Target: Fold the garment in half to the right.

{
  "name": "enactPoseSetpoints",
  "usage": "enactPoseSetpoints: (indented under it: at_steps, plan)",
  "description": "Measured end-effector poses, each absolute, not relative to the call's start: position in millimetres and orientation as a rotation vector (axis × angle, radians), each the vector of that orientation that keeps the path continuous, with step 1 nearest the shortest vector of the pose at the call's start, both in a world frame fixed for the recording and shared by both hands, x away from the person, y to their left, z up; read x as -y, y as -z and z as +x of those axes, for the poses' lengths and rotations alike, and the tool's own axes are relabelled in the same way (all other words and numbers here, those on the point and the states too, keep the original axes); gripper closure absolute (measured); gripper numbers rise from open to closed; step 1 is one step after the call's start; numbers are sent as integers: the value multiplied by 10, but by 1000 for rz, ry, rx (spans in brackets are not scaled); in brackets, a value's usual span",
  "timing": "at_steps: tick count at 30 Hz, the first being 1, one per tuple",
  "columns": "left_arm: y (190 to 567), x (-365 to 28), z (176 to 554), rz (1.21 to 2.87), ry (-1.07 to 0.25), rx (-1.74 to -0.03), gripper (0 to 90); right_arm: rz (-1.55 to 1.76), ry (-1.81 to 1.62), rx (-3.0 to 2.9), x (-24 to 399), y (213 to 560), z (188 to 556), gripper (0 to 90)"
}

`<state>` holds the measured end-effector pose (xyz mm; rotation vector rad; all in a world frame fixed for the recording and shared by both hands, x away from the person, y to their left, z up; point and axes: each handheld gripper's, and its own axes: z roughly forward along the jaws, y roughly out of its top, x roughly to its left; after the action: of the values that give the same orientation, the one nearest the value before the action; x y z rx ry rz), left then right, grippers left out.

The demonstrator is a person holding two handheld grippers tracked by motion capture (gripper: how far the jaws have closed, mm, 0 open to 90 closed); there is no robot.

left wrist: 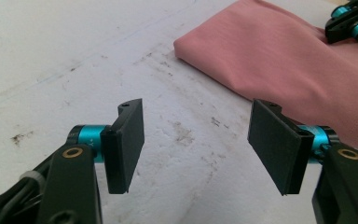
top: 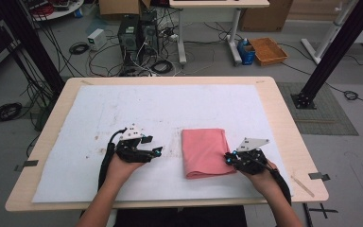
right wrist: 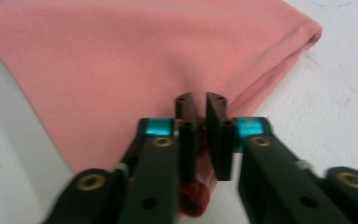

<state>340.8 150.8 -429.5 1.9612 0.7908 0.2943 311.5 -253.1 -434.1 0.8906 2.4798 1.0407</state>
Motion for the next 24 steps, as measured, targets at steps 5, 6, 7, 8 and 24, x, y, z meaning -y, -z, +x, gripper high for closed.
enactPoseSetpoints:
  at_steps: [5,6,7,8,24]
  plan:
    - [4295,-1489,3394,1965,-298,-782,362,923,-1121,-2437,2653,4335,3090,895]
    - [4295,-1489,3394,1965,-298,-782,363,923,-1121,-2437,2653,4335,3090,895]
    - [4292,-1489,3389,1964,-295,-778,363,943,-1168,-2407,2720,4289,3086,895]
    - [4291,-1490,3388,1964,-295,-775,362,951,-1183,-2396,2750,4269,3080,895]
    - [4292,-1481,3365,1959,-287,-775,362,956,-1253,-2309,2813,4285,3012,639]
